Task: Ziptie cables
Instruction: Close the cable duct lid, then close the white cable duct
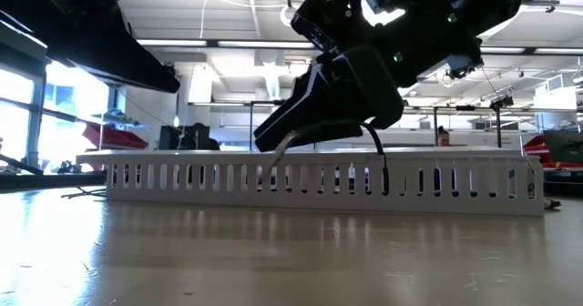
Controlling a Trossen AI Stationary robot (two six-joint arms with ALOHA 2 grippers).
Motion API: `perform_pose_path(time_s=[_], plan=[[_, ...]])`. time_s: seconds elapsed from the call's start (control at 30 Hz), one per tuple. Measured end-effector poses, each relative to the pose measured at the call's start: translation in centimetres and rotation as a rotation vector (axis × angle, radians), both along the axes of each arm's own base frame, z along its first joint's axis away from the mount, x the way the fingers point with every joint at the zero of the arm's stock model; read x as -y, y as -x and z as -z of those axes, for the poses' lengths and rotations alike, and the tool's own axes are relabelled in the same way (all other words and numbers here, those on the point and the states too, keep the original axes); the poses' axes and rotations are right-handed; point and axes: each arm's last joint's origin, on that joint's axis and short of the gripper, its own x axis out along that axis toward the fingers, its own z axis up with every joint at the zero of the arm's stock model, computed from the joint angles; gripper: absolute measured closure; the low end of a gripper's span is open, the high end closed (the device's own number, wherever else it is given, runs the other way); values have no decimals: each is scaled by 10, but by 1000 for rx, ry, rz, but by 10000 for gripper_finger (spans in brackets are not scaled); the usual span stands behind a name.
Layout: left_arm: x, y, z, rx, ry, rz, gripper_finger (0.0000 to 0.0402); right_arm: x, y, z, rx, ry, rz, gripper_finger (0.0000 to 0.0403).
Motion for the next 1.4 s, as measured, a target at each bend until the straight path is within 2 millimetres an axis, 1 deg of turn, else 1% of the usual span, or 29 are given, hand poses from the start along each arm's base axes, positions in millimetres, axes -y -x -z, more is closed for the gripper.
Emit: perform_pose_path(time_s=[0.07,0.17,0.27,0.37,0.53,0.7,0.73,0.93,1.0,1.2,1.3,1.4], plan=[[0,0,0,0,0,0,402,1,0,0,-1,6,38,49],[0,0,0,0,0,0,402,4,1,2,-12,36,95,47],[0,0,0,0,0,0,402,4,2,4,-37,27,83,54],[0,0,0,0,0,0,402,4,4,6,-69,2,87,69],[0,0,0,3,2,0,402,5,5,8,-86,7,117,110],[0,0,0,6,6,-1,402,4,6,8,-86,3,130,183],[0,0,-1,8,8,-1,402,4,6,8,-85,-6,137,191],[0,-1,-1,11,10,-2,402,3,7,5,-86,-23,146,192],[1,-1,-1,15,13,-1,402,3,8,0,-84,-24,146,192],[1,-2,-3,31,25,-1,402,7,15,-26,-56,-11,183,192],[2,-2,-3,36,26,-3,402,7,20,-33,-60,10,204,192],[2,-2,-4,37,25,-3,402,8,20,-35,-55,19,215,192]])
